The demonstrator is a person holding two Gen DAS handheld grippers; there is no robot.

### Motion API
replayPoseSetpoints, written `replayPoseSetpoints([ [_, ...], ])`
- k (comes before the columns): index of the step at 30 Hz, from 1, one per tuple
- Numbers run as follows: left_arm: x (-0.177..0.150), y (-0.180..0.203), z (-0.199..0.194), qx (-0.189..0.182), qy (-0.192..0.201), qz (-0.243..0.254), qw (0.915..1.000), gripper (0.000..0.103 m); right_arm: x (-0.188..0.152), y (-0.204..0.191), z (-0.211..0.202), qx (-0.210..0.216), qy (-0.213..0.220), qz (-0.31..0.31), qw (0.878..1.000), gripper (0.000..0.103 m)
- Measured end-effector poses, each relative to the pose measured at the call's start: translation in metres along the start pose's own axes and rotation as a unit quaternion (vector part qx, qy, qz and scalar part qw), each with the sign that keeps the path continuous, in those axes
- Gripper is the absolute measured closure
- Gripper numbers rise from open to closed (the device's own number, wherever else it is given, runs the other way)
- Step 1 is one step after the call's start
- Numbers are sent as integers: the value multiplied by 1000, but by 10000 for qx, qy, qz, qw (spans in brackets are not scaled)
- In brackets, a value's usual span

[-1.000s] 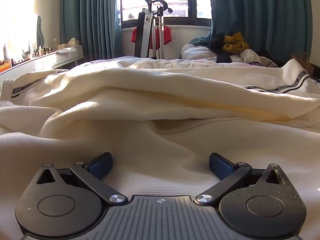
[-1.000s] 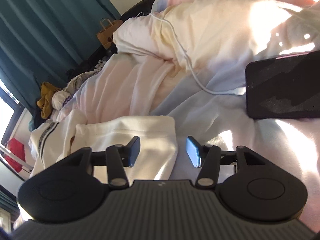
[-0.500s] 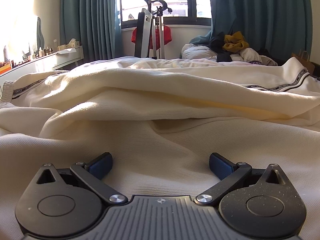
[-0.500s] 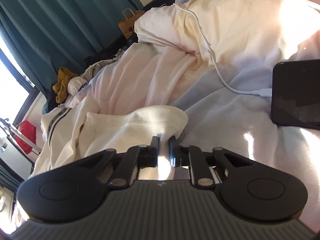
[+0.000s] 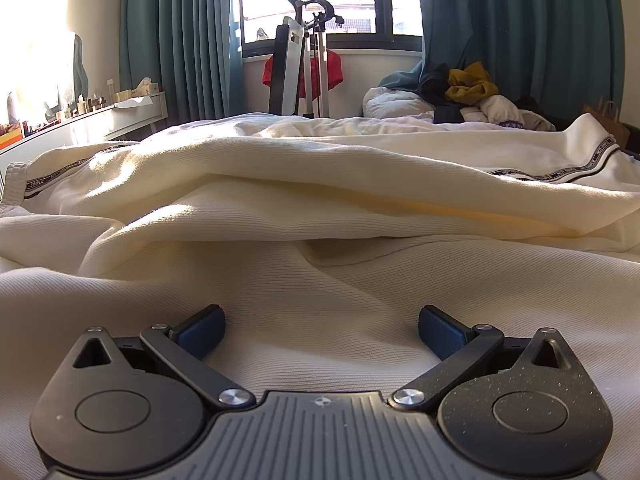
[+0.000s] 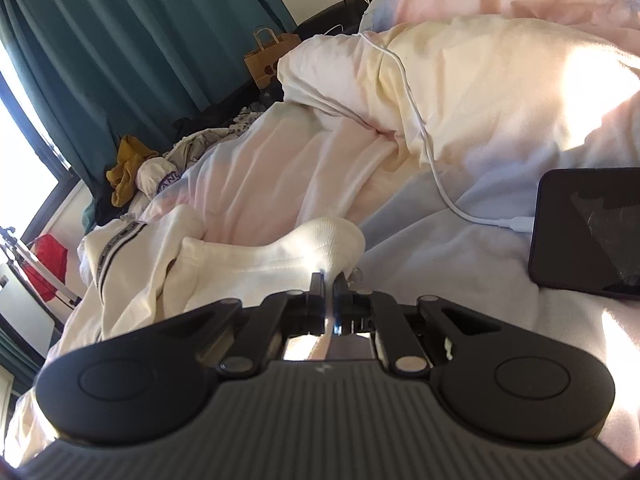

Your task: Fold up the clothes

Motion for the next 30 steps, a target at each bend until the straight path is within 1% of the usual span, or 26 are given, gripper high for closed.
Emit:
replayPoseSetpoints([
  [3,0,0,0,-1,0,1,10000,0,-2,-2,1,-36,10,-123,9999,96],
  [14,0,1,0,1,1,-1,10000,0,-4,-4,0,-102,20,-201,9997,96],
  [30,0,2,0,4,1,-4,10000,0,-4,-3,0,-99,12,-188,9998,96],
])
Point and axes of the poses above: each gripper's, at about its wrist camera, not at the fingertips, and z roughly the way its jaws point, y to its right, x to its top, the point moved 7 cm from there along z, roughly the way its jaws point, and after that the axes turned 8 degrees about z, right-handed, at the moved point
